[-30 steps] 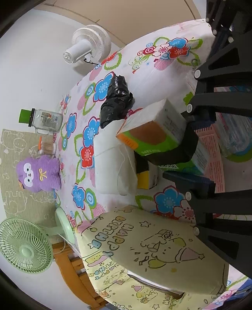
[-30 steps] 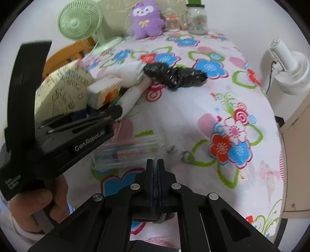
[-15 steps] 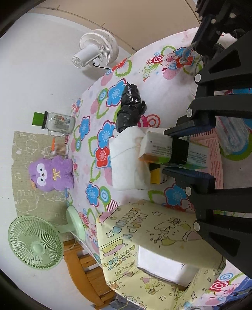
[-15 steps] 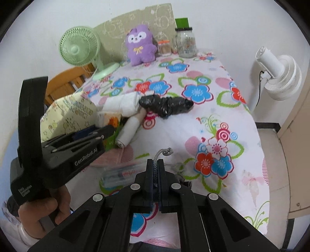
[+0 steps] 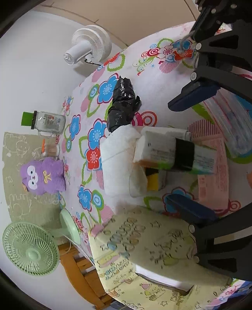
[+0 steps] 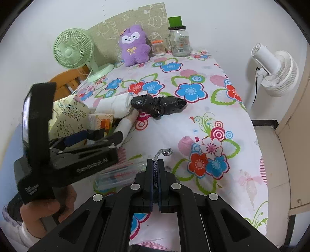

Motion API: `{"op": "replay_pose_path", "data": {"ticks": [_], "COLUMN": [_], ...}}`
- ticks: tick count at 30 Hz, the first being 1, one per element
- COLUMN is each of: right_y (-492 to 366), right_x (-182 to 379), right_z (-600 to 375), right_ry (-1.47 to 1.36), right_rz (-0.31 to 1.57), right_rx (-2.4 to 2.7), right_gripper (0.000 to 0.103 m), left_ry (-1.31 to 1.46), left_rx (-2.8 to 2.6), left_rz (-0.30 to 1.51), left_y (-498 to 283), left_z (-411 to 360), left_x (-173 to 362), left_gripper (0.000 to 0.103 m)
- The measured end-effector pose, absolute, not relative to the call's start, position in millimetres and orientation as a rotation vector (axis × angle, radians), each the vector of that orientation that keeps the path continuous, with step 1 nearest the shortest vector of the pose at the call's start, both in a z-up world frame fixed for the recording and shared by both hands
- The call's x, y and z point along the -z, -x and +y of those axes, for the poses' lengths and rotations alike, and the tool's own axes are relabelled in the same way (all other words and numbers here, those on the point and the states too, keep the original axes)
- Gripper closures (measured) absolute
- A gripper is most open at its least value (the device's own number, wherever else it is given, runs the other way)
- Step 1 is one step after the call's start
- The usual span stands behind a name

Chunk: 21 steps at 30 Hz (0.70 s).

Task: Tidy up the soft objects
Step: 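Lift and carry the tissue pack with the left gripper while the right carries the sock toward the yellow box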

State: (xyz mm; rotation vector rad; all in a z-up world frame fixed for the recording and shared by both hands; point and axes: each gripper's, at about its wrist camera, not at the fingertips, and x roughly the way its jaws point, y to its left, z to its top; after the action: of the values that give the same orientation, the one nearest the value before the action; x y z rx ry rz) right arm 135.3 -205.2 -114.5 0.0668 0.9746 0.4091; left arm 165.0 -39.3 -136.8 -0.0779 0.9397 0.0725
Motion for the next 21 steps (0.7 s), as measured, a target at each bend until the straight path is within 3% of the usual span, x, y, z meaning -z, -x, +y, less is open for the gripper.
{"op": "replay_pose_path", "data": {"ticks": [4,5,6,8,15,21], "right_y": [-137,-138,-138,-140,-140,-135], "right_x": [114,115,116,117,115,109], "right_z": [-207,-208,-209,-212,-214,-213], "right_ry": [-0.065,-0.067,-0.069,-0.076,-0.085,-0.086], "right_rz": [0.971,0.972,0.973,0.976,0.966,0.948], "right_rx": [-0.406,-0.404,-0.403,-0.396,-0.396,-0.407], "right_gripper": [0.097,0.097,0.097,0.097,0.097,0.097], "left_ry": [0.061,0.062,0.065,0.091,0.103,0.106], "left_rx": [-0.076,-0.077,-0.076,-0.057,-0.045,-0.044], "left_rz": [0.966,0.969,0.971,0.978,0.969,0.934], "left_y": [-174,-175,-176,-179,-176,-166], "left_z": [-43,-43,-43,-40,-38,-37], "left_x": [147,148,149,152,149,137], "left_gripper": [0.016,0.022,0.039,0.06,0.07,0.072]}}
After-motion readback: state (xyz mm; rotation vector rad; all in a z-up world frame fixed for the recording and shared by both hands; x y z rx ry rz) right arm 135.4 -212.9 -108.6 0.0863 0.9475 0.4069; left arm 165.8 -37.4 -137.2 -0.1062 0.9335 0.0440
